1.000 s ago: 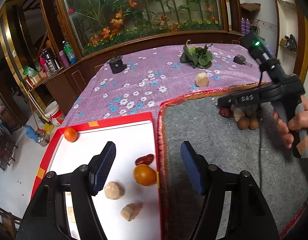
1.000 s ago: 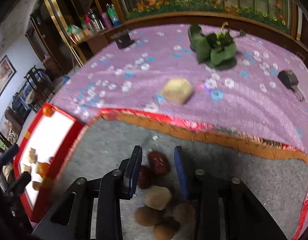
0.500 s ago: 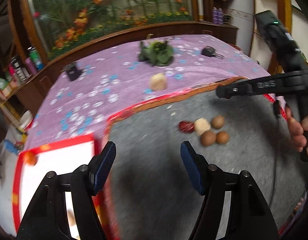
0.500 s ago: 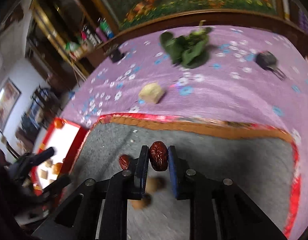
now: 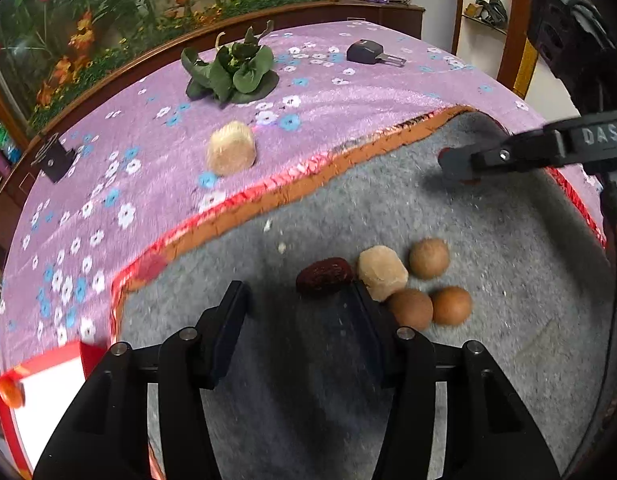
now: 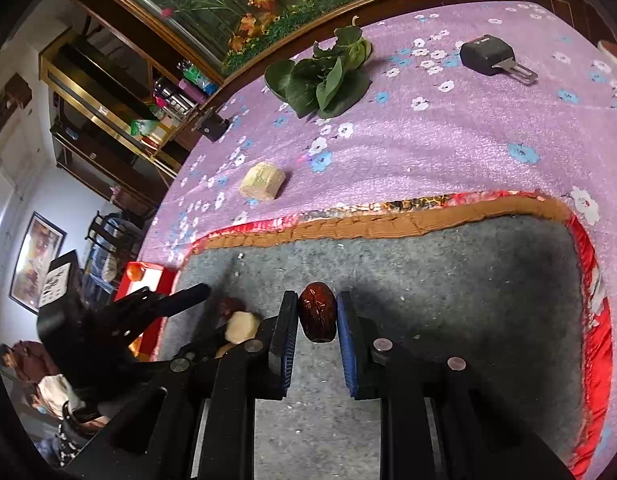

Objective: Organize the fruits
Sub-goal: 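Grasp a red date with the left tool while the right tool grasps another date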

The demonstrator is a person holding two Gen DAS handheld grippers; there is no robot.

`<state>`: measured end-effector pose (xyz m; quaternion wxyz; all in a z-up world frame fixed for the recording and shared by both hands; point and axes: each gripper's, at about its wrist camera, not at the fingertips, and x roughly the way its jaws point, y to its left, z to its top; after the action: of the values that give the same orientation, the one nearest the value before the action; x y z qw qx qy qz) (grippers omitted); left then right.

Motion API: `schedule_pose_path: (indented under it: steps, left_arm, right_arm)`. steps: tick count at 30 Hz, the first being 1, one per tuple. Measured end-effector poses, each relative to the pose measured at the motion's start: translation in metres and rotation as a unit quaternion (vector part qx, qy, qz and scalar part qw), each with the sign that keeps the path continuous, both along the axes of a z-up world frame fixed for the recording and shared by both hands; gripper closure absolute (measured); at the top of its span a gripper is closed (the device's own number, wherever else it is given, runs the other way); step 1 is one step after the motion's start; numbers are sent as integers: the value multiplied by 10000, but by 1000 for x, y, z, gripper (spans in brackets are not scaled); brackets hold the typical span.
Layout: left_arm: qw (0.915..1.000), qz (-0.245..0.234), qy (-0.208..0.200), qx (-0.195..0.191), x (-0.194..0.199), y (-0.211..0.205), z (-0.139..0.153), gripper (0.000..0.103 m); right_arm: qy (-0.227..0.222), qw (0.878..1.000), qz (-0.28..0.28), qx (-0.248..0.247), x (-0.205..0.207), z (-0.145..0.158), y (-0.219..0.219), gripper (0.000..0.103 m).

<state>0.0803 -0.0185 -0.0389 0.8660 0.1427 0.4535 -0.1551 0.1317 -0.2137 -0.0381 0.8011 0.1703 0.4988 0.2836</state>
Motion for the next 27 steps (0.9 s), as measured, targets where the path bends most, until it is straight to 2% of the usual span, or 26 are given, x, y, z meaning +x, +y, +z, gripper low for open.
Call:
schedule_pose_path:
  steps: [4, 8, 10, 12, 15, 16, 17, 18, 21, 27]
  left_arm:
    - [10000, -44, -58, 0, 6, -4, -1, 53]
    - [9989, -340, -295, 118, 6, -11, 1, 53]
    - [9986, -446, -263, 81, 9, -8, 0, 53]
    - [9986, -494, -160, -14, 11, -3, -2, 56]
    - [9974, -674, -227, -118, 9, -1, -4, 60]
    - [9969, -733, -188, -198, 10, -1, -3, 66]
    - [9963, -798, -109, -297, 11, 0, -3, 77]
    - [9952, -876, -36, -426, 12, 0, -3, 78]
    - [9933, -1077, -22, -406, 13, -1, -3, 80]
    - [9935, -975, 85, -576, 14, 3, -3, 80]
  right_arm:
    - [-21, 10000, -49, 44, 0, 2, -2, 82]
    - [42, 10000, -61, 66, 2, -2, -2, 82]
    - [54, 9999, -68, 86, 2, -2, -2, 82]
    - [50, 9999, -95, 92, 2, -2, -4, 82]
    - [57, 9998, -129, 113, 2, -2, -6, 82]
    - [63, 9998, -141, 132, 3, -2, -6, 82]
    - [70, 9998, -139, 146, 3, -2, -7, 82]
    - [71, 9998, -138, 145, 3, -3, -6, 82]
    - [95, 9997, -143, 157, 4, -3, -6, 82]
    - [42, 9998, -120, 158, 2, -3, -4, 82]
